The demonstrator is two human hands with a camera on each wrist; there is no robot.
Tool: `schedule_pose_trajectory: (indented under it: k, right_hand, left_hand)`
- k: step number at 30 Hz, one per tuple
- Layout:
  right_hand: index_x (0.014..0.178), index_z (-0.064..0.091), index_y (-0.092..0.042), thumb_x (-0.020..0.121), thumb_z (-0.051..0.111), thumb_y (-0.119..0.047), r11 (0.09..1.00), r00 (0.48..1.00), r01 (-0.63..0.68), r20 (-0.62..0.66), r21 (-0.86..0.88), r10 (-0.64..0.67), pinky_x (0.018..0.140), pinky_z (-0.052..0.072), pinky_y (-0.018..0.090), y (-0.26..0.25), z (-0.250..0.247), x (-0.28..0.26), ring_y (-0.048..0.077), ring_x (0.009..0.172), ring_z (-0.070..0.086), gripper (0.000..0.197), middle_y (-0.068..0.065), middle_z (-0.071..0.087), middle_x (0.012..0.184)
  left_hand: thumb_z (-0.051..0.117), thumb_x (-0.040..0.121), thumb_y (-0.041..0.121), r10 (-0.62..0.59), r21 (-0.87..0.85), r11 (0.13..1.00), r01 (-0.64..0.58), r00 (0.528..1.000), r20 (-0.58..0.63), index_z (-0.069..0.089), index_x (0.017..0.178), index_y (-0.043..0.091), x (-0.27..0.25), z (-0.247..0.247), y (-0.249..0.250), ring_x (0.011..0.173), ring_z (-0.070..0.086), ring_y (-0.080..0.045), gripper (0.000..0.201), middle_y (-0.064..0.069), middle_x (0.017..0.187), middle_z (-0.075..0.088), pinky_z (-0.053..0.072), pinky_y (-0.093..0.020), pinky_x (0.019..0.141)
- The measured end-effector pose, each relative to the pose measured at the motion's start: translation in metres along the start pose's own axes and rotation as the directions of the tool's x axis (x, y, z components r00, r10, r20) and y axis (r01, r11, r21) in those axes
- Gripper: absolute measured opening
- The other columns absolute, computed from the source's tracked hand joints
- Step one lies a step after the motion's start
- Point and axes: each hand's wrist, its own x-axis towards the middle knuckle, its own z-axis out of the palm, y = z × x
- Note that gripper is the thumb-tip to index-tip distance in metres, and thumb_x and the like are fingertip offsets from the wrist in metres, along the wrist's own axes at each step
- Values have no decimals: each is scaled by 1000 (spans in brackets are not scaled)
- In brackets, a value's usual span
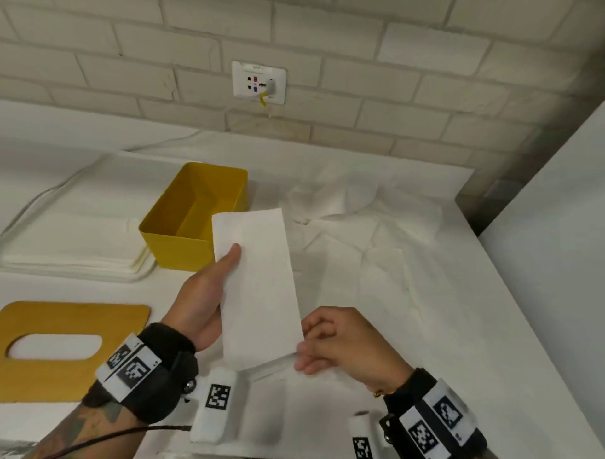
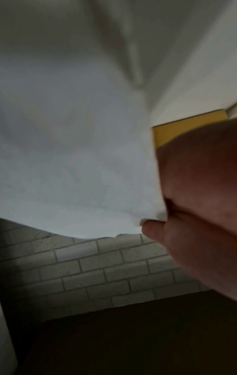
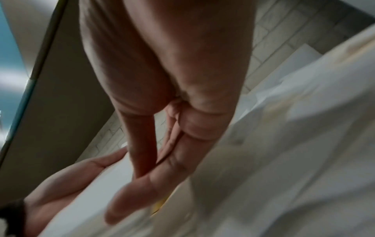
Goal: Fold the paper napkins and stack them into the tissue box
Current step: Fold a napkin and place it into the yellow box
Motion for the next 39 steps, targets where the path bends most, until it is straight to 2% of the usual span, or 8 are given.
schedule_pose_trajectory:
  k: [4, 7, 12, 19, 22, 27, 30, 39]
  right_hand:
    - [94, 72, -3, 90, 75, -16, 987, 968, -31, -250, -156, -10, 61, 55, 31, -10, -48, -9, 25, 70, 74, 13, 14, 76, 82]
    - [90, 73, -4, 93, 72, -30, 982, 842, -101, -539, -160, -1, 46, 43, 24, -15, -81, 6, 15, 48, 58, 27, 9, 70, 70]
    - [77, 64, -7, 86, 80, -35, 988, 872, -149, -477, -44, 111, 36, 25, 18, -14, -76, 46, 12, 38, 34, 34, 6, 49, 59]
    - [69, 60, -22, 83, 78, -17, 961, 738, 259, -622, -95, -260, 74, 47, 29, -31, -75, 47, 14, 75, 57, 24, -5, 58, 72]
    - [92, 67, -15, 87, 73, -8, 939, 758, 339, -574, -59, -310, 80, 54, 38, -53, -77, 22, 23, 84, 69, 11, 1, 73, 84]
    - [126, 60, -20, 86, 66, -5, 805, 809, 571, -282, 162, -516, 82, 62, 34, -100, -50, -22, 24, 95, 75, 43, 10, 78, 103]
    - [125, 61, -20, 80, 65, -9, 731, 804, 594, -225, 335, -550, 84, 61, 34, -109, -32, -24, 23, 96, 73, 47, 10, 77, 107]
    - [109, 69, -3, 95, 66, -6, 931, 906, 311, -356, 190, -230, 87, 59, 42, -48, -1, 26, 28, 98, 75, 14, 10, 78, 102]
  left_hand:
    - [55, 101, 38, 1, -11, 1000, -1, 1000, -20, 66, 125, 16, 0, -17, 1, 100, 76, -23, 34, -7, 116, 77, 53, -46, 85]
    - [56, 100, 39, -6, -18, 1000, 5, 999, -33, 64, 129, 16, -1, -21, 0, 102, 75, -24, 38, -7, 119, 76, 53, -47, 87]
    - [55, 101, 37, -28, -28, 999, 27, 999, -26, 65, 127, 16, 0, -13, -8, 99, 76, -24, 35, -8, 117, 76, 54, -45, 86]
    - [54, 101, 37, -40, -14, 999, 40, 999, -13, 66, 124, 16, -3, -8, -7, 98, 76, -25, 33, -10, 116, 76, 54, -47, 88]
    - [55, 102, 36, -39, -9, 999, 39, 999, 2, 64, 130, 16, -2, 0, -5, 102, 75, -26, 36, -10, 118, 76, 55, -46, 86]
    - [53, 104, 30, -54, -25, 998, 56, 996, 73, 65, 129, 16, -2, 21, -3, 107, 73, -27, 31, -9, 120, 75, 56, -46, 92]
    - [49, 106, 33, -86, -19, 996, 90, 985, 150, 64, 133, 14, -1, 29, -6, 115, 70, -29, 36, -11, 126, 72, 51, -48, 103]
    - [34, 104, 62, -134, -39, 988, 151, 950, 283, 55, 146, 20, 3, 34, -14, 129, 60, -38, 63, -18, 138, 64, 43, -57, 113]
